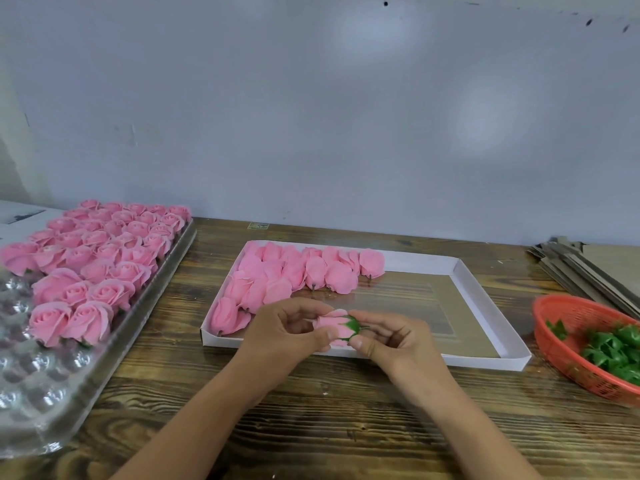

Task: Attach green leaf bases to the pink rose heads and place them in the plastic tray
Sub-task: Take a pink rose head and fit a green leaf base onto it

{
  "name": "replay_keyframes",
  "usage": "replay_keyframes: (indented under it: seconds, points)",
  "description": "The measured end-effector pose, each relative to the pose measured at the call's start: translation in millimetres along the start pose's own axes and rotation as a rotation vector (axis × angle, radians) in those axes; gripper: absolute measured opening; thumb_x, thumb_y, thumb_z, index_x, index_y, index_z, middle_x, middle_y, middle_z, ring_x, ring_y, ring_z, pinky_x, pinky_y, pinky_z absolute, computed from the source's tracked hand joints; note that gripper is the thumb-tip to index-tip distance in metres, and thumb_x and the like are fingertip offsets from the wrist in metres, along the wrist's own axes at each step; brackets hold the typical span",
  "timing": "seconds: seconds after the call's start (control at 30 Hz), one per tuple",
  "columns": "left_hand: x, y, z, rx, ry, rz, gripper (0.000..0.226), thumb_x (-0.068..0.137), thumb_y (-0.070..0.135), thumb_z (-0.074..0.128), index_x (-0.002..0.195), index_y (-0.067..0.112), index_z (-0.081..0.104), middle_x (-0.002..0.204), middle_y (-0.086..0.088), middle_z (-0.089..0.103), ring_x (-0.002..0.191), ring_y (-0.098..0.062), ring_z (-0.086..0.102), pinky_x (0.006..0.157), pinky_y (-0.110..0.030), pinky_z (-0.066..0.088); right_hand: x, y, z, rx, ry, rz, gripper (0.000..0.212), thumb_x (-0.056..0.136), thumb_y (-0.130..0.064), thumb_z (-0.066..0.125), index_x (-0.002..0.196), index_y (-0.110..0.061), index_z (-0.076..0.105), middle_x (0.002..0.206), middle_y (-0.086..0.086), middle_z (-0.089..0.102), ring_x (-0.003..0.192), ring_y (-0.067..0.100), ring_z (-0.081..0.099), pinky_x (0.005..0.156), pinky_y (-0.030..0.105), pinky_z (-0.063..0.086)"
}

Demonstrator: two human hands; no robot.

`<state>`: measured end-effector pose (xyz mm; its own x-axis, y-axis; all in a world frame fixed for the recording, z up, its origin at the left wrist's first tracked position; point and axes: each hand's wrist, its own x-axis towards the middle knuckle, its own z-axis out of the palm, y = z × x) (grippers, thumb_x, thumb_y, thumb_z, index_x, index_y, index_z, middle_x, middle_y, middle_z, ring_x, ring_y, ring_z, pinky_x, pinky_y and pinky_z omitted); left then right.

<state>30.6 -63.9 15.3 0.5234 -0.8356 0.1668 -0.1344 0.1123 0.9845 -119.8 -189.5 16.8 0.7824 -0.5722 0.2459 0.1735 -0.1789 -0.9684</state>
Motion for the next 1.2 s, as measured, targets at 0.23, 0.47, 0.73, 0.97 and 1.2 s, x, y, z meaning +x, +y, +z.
replay_keyframes:
  seconds: [0.23,0.47,0.73,0.97,1.2]
  points:
    - [1,-2,-1,0.145,0.005,0.103,0.047,0.066,0.038,0.085,0.109,0.051,0.069,0.108,0.015,0.073,0.098,-0.008,0.071,0.081,-0.020,0.057,1,8,-2,-0.062,-0.030,0.086,0.036,0.082,0.000,0.075,0.113,-0.017,0.069,0.105,0.002,0.076,0.097,0.023,0.072,0.087,0.031,0.057]
    - [1,-2,2,0.125,0.014,0.139,0.058,0.068,0.046,0.083,0.120,0.054,0.059,0.117,0.016,0.069,0.108,-0.010,0.068,0.087,-0.031,0.059,1,6,3,0.094,0.019,0.090,0.040,0.072,-0.012,0.081,0.110,-0.012,0.068,0.102,0.007,0.076,0.096,0.022,0.073,0.083,0.026,0.057]
    - [0,-4,3,0.096,0.025,0.127,0.065,0.066,0.042,0.086,0.123,0.051,0.058,0.115,0.007,0.073,0.109,-0.015,0.069,0.094,-0.040,0.058,-3,1,10,0.127,-0.032,0.125,0.041,0.076,-0.016,0.082,0.112,-0.013,0.064,0.101,0.010,0.076,0.089,0.022,0.070,0.068,0.025,0.056]
    - [1,0,1,0.044,0.033,0.125,0.066,0.063,0.041,0.085,0.122,0.056,0.058,0.120,0.010,0.073,0.119,-0.010,0.065,0.102,-0.040,0.049,-4,-5,4,0.168,-0.088,0.196,0.036,0.078,-0.022,0.073,0.112,-0.015,0.064,0.103,0.010,0.076,0.101,0.025,0.071,0.072,0.023,0.055]
    - [0,-1,1,0.024,-0.050,0.132,0.070,0.071,0.032,0.082,0.134,0.043,0.053,0.125,0.006,0.071,0.121,-0.015,0.064,0.100,-0.038,0.051,-4,-5,3,0.245,-0.096,0.253,0.041,0.079,-0.022,0.073,0.117,-0.010,0.063,0.107,0.015,0.074,0.098,0.026,0.072,0.071,0.023,0.055]
